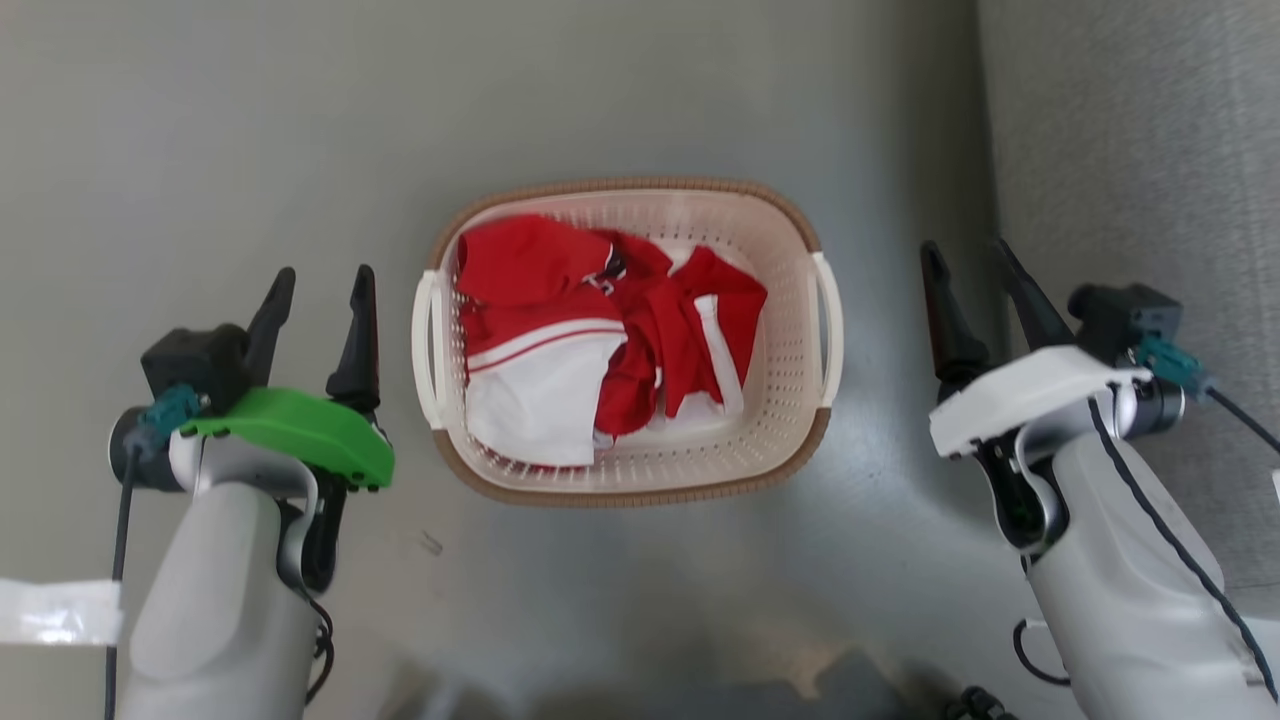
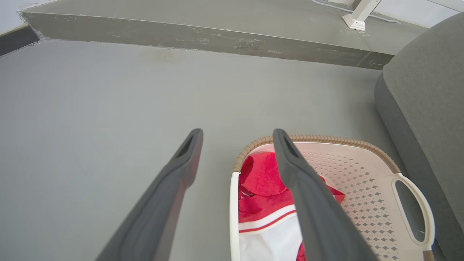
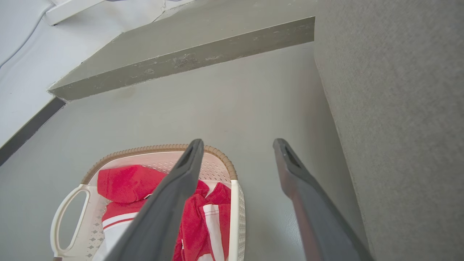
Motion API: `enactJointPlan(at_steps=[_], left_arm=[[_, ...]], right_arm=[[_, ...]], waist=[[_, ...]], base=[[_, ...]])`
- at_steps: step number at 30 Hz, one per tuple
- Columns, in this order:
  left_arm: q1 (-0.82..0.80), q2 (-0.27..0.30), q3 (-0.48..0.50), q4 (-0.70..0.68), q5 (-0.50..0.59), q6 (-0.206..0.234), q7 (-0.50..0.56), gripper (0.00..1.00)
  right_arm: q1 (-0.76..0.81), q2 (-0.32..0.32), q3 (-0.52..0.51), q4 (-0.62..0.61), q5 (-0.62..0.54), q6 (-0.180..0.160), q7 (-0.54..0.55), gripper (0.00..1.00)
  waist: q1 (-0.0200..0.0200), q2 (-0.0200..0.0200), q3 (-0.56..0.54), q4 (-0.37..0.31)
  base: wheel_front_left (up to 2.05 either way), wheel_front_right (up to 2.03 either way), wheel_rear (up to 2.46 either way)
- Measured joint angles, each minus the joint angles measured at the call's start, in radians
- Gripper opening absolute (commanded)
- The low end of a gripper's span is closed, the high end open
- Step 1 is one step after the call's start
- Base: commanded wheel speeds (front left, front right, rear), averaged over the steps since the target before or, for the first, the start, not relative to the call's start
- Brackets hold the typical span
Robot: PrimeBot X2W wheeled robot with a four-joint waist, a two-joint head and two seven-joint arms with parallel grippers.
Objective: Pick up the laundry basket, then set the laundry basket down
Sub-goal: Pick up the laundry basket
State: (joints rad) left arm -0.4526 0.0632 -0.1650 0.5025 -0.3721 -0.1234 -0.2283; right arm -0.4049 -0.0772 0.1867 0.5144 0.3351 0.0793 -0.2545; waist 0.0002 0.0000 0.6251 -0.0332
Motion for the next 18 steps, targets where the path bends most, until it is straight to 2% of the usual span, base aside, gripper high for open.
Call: enactJointPlan(at_steps=[11,18], left_arm=[[-0.105,0.005,-0.041,0.142,-0.033,-0.001,0.040,1.00],[-0.184,-0.012,-0.120,0.198,-0.078,-0.001,0.079,1.00]], right_arm=[[-0.113,0.010,0.037,0.144,0.016,0.015,0.013,1.00],[-0.178,0.013,0.057,0.231,0.031,0.019,0.028,1.00]], waist=[[0.0000,0.0000,0.098,0.009],[0.0000,0.0000,0.157,0.013]], base=[[0.00,0.00,0.00],[0.00,0.00,0.00]])
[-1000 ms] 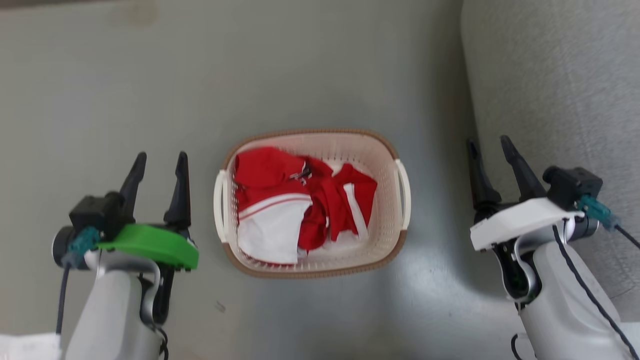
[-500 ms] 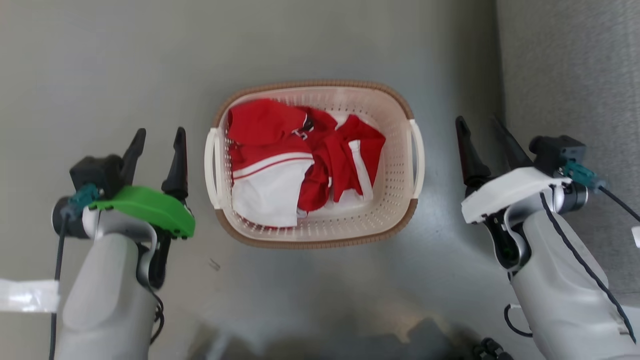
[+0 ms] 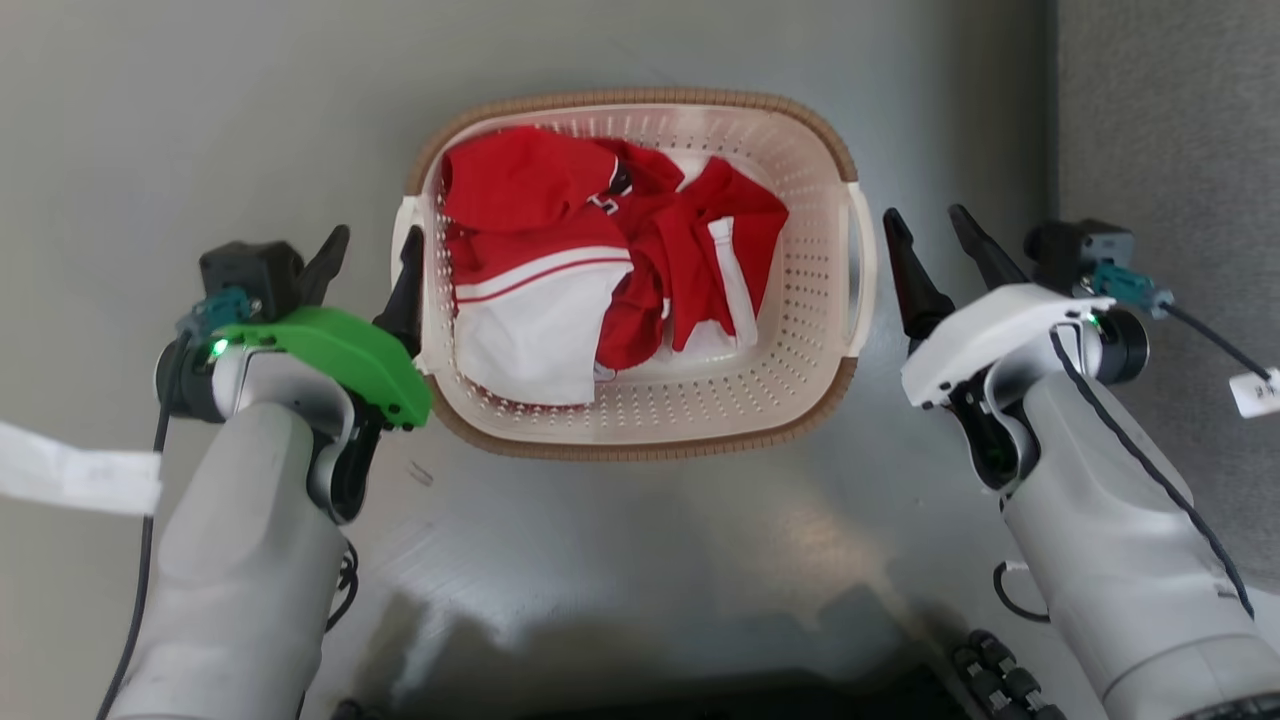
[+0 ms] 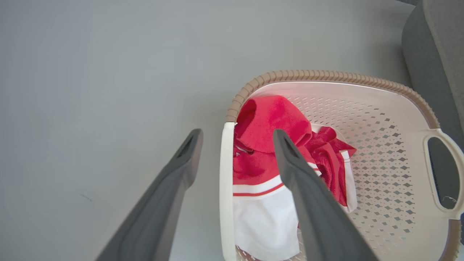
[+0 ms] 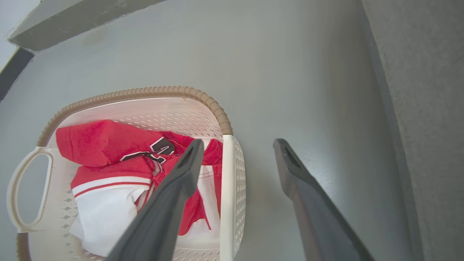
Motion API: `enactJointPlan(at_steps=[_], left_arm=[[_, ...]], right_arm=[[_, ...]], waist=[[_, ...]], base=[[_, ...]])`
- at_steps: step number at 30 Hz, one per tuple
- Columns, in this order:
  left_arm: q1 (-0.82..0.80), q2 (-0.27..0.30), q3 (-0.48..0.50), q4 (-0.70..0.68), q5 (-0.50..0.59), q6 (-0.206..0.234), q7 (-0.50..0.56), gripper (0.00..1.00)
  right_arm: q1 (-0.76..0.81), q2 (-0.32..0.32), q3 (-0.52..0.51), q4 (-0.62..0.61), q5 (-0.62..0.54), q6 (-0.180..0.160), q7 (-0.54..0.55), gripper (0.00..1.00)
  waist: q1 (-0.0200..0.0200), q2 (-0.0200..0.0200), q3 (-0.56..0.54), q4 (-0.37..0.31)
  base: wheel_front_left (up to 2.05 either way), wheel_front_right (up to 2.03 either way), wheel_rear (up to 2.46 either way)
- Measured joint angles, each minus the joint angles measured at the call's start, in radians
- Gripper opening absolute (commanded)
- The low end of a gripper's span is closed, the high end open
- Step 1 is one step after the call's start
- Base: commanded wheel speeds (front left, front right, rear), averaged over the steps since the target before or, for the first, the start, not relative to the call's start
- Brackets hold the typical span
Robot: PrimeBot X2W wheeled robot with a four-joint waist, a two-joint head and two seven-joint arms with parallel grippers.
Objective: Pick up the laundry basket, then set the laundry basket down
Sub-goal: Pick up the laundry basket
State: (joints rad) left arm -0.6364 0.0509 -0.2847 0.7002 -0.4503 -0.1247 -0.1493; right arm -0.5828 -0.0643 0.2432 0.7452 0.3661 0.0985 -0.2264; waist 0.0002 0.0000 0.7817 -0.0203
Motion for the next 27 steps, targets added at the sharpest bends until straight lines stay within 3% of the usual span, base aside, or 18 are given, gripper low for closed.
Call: enactJointPlan(at_steps=[16,27], left_arm=[[-0.137,-0.002,-0.050,0.137,-0.075,-0.003,0.089,1.00],[-0.184,-0.002,-0.086,0.209,-0.097,-0.003,0.110,1.00]], right_arm=[[-0.155,0.001,0.081,0.145,0.007,0.015,0.046,1.00],[-0.195,0.001,0.155,0.196,0.086,0.016,0.062,1.00]], waist=[[-0.0001,0.0000,0.129,0.000],[-0.0001,0.0000,0.175,0.008]], base=[[0.00,0.00,0.00],[0.00,0.00,0.00]])
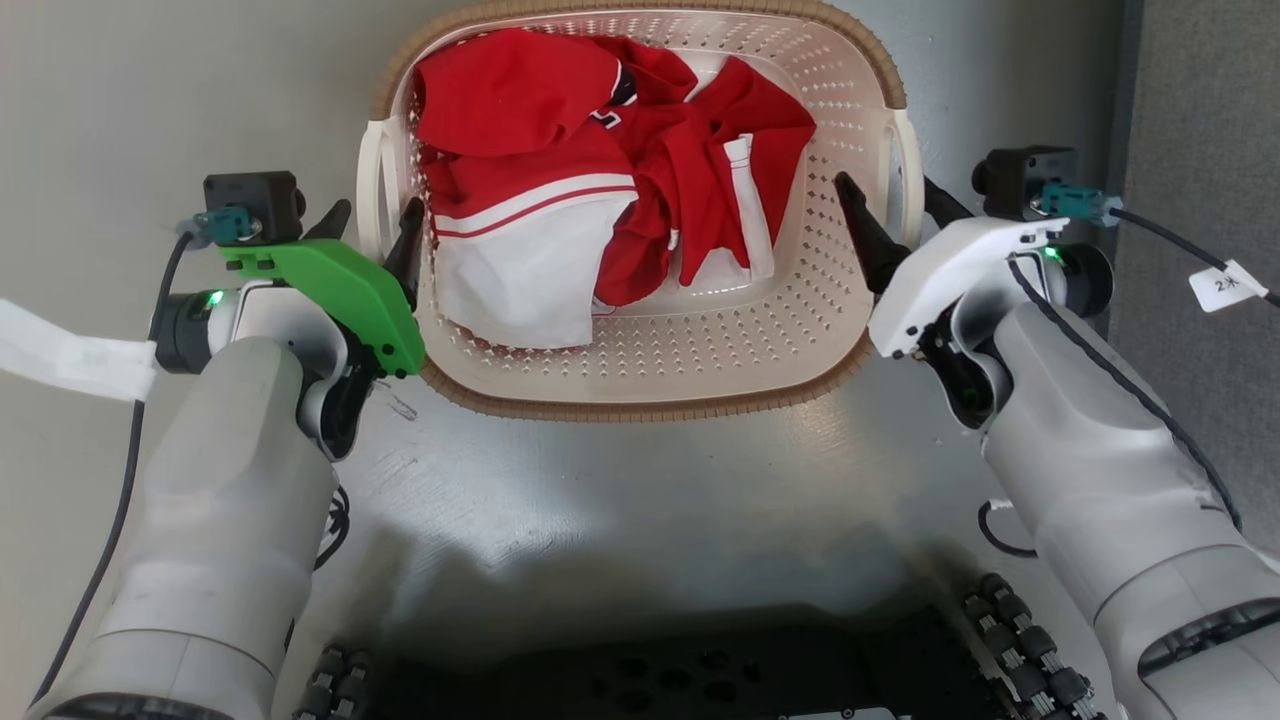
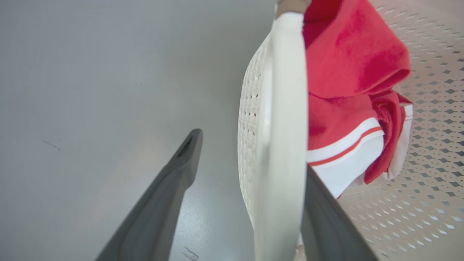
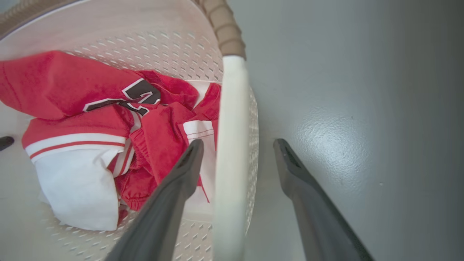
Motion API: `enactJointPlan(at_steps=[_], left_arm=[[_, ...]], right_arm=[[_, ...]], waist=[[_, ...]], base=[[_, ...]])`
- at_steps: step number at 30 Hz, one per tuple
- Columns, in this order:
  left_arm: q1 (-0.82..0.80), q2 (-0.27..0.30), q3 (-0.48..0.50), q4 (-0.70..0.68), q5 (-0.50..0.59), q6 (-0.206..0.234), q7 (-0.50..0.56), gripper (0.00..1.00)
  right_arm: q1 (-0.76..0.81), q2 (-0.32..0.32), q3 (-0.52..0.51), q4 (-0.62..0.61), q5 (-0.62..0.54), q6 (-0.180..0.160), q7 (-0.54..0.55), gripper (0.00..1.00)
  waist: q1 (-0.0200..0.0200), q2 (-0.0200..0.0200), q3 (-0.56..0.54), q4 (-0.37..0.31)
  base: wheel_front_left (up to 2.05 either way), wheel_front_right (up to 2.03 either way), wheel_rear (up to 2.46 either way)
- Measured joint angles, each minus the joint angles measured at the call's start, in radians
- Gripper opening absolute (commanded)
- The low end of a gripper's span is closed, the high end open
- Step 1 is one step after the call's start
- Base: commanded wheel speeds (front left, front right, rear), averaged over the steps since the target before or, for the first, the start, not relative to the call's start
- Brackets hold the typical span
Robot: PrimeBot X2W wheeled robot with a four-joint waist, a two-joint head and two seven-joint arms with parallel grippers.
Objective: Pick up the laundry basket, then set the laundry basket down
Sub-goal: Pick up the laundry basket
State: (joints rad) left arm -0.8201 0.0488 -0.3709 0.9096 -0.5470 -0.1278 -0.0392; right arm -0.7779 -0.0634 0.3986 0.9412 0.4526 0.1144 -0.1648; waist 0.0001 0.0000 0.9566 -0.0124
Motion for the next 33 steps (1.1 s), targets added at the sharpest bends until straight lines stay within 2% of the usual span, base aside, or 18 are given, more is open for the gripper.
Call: enactJointPlan(at_steps=[1,2,3,4,5,6,14,23,33], left_arm=[[-0.003,0.000,-0.005,0.005,-0.006,0.000,0.000,1.00],[-0.006,0.000,-0.011,0.010,-0.010,0.000,0.000,1.00],[-0.009,0.000,-0.016,0.014,-0.015,0.000,0.000,0.92],[-0.011,0.000,-0.020,0.016,-0.017,0.000,0.000,0.64],[-0.014,0.000,-0.024,0.018,-0.020,0.000,0.000,0.26],[-0.015,0.000,-0.028,0.020,-0.023,0.000,0.000,0.00],[-0.021,-0.012,-0.064,0.051,-0.062,-0.004,-0.025,0.00],[-0.007,-0.012,-0.115,0.085,-0.111,-0.004,-0.036,0.00],[0.059,-0.015,-0.133,0.124,-0.173,-0.004,-0.023,0.00]], right_arm=[[-0.004,0.000,0.007,0.001,0.005,0.000,0.000,0.87],[-0.009,0.000,0.012,0.002,0.012,0.000,0.000,0.50],[-0.015,0.000,0.020,0.002,0.017,0.003,-0.002,0.31],[-0.021,0.000,0.026,0.003,0.019,0.005,-0.002,0.00],[-0.027,0.000,0.030,0.004,0.023,0.008,-0.002,0.00],[-0.033,0.000,0.034,0.007,0.026,0.008,-0.003,0.00],[-0.041,0.001,0.069,0.051,0.051,0.006,-0.030,0.00],[-0.029,0.002,0.109,0.089,0.117,0.007,-0.041,0.00],[0.008,0.002,0.187,0.098,0.202,0.007,0.014,0.00]], waist=[[0.0000,0.0000,0.001,0.001],[0.0000,0.0000,0.001,0.001],[0.0000,0.0000,0.001,0.002],[0.0000,0.0000,0.001,0.002],[0.0000,0.0000,0.001,0.003],[0.0000,0.0000,0.001,0.003],[0.0000,0.0000,-0.026,0.004],[-0.0001,0.0000,-0.106,0.002],[-0.0001,0.0000,-0.234,-0.004]], base=[[0.00,0.00,0.00],[0.00,0.00,0.00],[0.00,0.00,0.00],[0.00,0.00,0.00],[0.00,0.00,0.00],[0.00,0.00,0.00],[0.00,0.00,0.00],[0.00,0.00,0.00],[0.00,0.00,0.00]])
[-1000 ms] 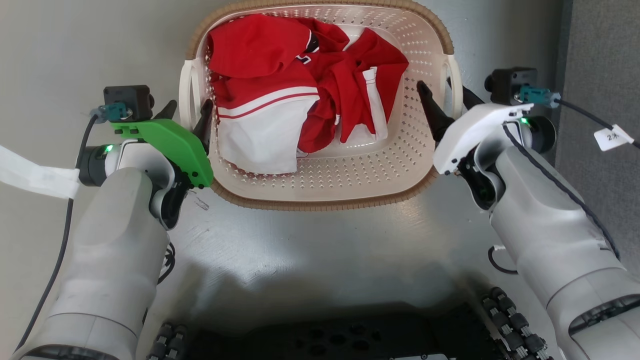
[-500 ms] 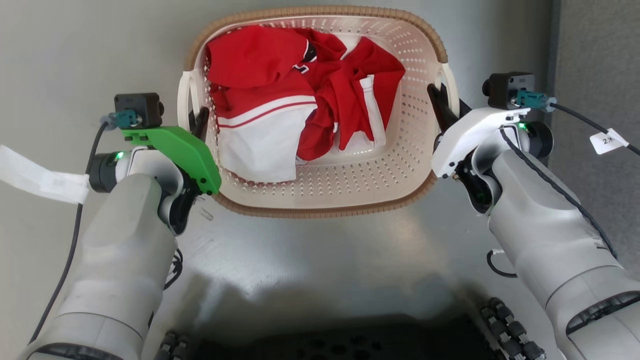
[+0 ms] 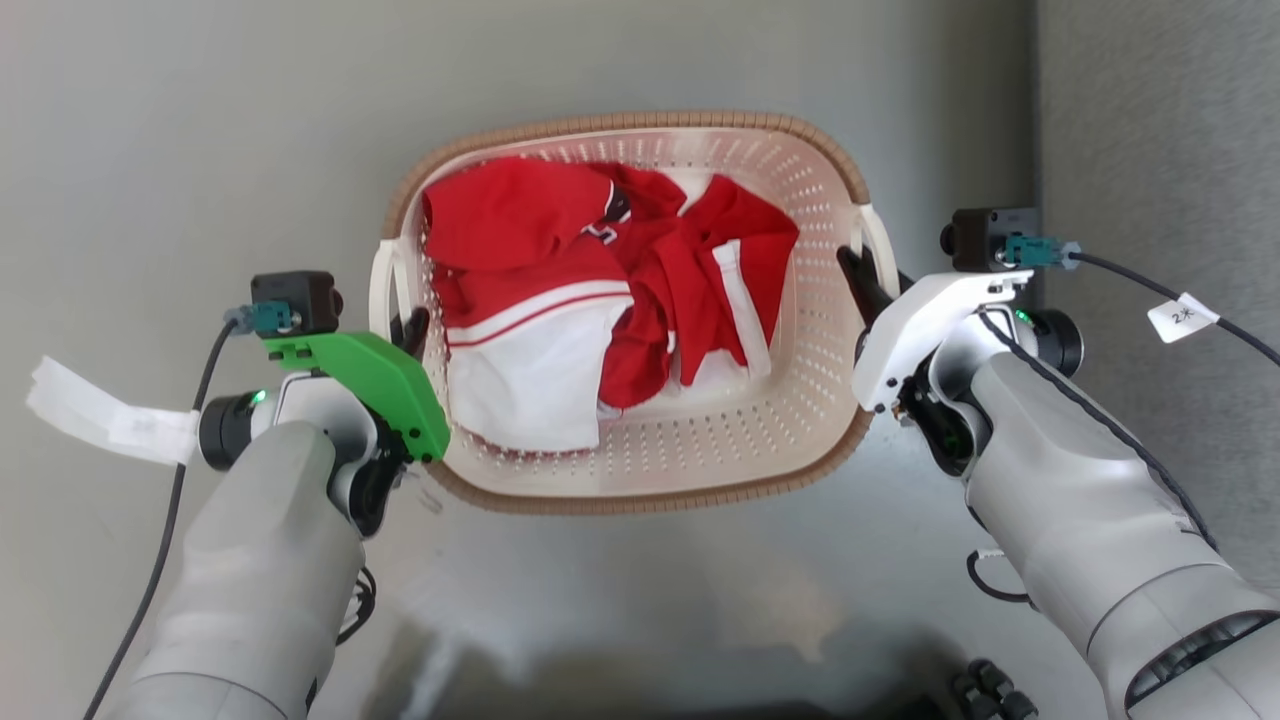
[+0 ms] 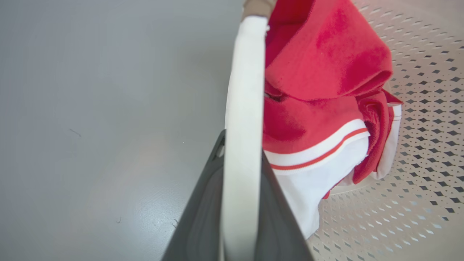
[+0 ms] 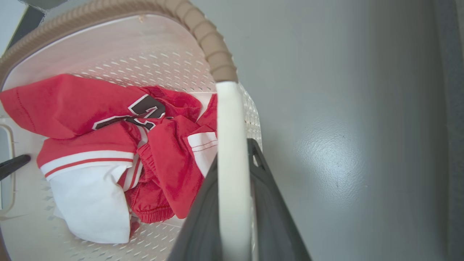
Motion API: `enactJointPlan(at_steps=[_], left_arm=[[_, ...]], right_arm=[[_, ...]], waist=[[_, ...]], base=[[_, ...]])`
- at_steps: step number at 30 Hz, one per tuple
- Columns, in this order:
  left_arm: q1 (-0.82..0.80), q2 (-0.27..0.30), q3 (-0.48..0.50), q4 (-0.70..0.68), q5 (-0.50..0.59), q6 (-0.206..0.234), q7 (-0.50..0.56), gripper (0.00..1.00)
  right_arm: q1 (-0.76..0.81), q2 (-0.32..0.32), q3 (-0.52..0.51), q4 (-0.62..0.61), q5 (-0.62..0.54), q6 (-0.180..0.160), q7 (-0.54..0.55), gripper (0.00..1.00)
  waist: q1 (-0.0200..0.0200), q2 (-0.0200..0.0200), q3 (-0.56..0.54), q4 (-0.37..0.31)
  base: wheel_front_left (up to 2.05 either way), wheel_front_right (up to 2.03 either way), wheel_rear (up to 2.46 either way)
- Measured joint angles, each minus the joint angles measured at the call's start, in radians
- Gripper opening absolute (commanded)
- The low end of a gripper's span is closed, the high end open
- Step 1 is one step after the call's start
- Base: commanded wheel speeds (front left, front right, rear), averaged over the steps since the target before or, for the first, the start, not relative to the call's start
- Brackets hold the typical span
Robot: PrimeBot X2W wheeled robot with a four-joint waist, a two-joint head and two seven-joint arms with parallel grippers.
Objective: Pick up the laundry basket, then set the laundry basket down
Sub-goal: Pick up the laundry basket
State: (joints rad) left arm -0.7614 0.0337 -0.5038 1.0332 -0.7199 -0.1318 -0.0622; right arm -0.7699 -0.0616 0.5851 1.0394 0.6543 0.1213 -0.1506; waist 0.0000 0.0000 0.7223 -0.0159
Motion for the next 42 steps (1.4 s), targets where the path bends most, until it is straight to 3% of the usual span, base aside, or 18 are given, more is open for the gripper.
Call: enactJointPlan(at_steps=[42], left_arm=[[0.269,-0.006,-0.118,0.091,-0.146,0.000,0.141,0.00]], right_arm=[[0.247,0.000,0.208,0.028,0.221,-0.008,0.198,0.00]], waist=[[-0.0001,0.0000,-0.572,-0.032]], base=[[0.00,0.00,0.00]])
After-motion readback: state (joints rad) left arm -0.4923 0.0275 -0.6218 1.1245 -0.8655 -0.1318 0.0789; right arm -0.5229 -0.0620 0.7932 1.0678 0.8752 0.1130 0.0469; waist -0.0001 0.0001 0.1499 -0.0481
